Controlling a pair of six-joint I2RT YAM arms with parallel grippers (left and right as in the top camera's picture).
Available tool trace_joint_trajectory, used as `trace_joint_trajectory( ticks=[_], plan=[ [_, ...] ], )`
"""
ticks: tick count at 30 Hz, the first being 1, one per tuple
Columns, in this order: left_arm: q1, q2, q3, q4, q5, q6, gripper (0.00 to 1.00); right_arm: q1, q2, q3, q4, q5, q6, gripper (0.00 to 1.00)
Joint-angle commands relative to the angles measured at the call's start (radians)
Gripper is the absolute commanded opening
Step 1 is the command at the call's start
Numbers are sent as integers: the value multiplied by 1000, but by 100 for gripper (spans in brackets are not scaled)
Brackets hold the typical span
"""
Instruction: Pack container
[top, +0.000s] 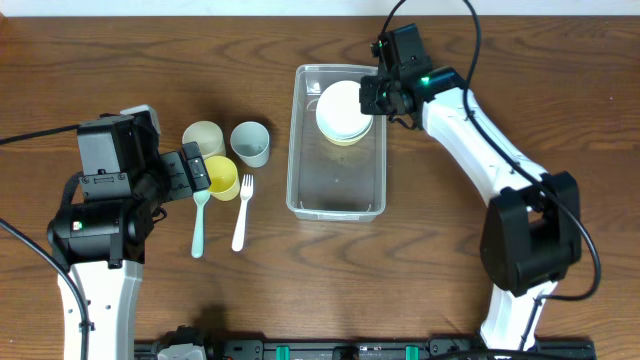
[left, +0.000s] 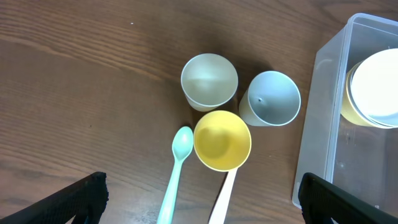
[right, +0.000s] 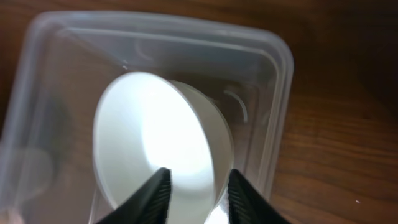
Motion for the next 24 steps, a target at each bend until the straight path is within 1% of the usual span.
trace_joint_trajectory(
  ticks=[1,5,8,11,16,21,23,24],
  plan=[
    [3,-2,20,0,-16,9,98,6,30,14,8,11,-7,25],
    [3,-2,20,0,-16,9,98,6,31,14,4,11,-7,22],
    [3,-2,20,0,-15,9,98,10,32,14,-6,12,-7,13],
    [3,-2,20,0,-16,9,98,12,32,14,-5,12,-3,2],
    [3,-2,20,0,-16,9,98,12,32,14,-7,10,42,1],
    [3,-2,20,0,-16,9,98,10,29,15,-16,-72,138,1],
    [3,-2,20,0,-16,9,98,10,29,22,-32,-71,150,6],
    [3,-2,20,0,-16,9,98,10,29,26,-37,-71,150,6]
  ],
)
